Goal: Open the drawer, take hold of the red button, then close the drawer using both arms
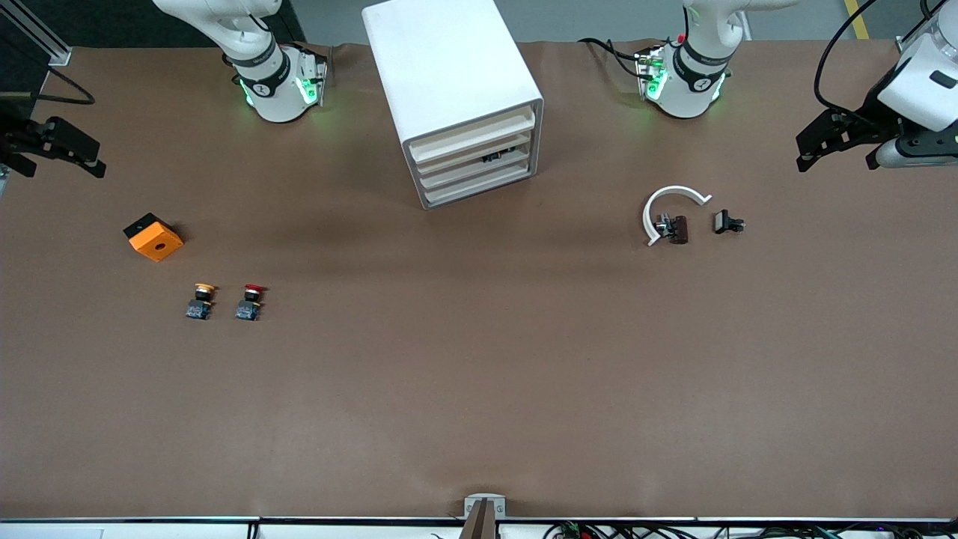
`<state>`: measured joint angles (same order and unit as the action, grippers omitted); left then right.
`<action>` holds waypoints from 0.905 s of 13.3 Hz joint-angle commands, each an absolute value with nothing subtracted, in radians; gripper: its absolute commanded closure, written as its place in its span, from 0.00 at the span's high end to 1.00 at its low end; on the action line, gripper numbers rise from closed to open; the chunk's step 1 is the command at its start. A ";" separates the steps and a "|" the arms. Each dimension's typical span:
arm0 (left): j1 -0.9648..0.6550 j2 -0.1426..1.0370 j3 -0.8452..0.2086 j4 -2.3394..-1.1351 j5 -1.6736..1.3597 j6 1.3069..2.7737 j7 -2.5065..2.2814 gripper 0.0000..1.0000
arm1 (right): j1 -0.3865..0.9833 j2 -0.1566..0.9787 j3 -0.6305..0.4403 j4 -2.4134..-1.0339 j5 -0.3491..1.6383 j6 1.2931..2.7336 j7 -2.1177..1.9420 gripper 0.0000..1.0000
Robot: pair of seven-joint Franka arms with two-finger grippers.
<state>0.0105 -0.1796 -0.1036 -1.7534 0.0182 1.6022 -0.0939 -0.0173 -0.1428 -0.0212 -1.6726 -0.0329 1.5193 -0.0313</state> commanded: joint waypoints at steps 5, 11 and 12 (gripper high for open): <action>0.006 -0.123 -0.091 -1.671 0.006 1.546 -0.075 1.00 | -0.023 -0.184 -0.020 -1.683 -0.009 1.519 0.015 1.00; 0.008 -0.120 -0.092 -1.671 0.008 1.536 -0.077 1.00 | -0.031 -0.190 -0.018 -1.678 0.052 1.519 0.040 1.00; 0.009 -0.120 -0.091 -1.671 0.008 1.537 -0.075 1.00 | -0.031 -0.192 -0.017 -1.678 0.051 1.519 0.040 1.00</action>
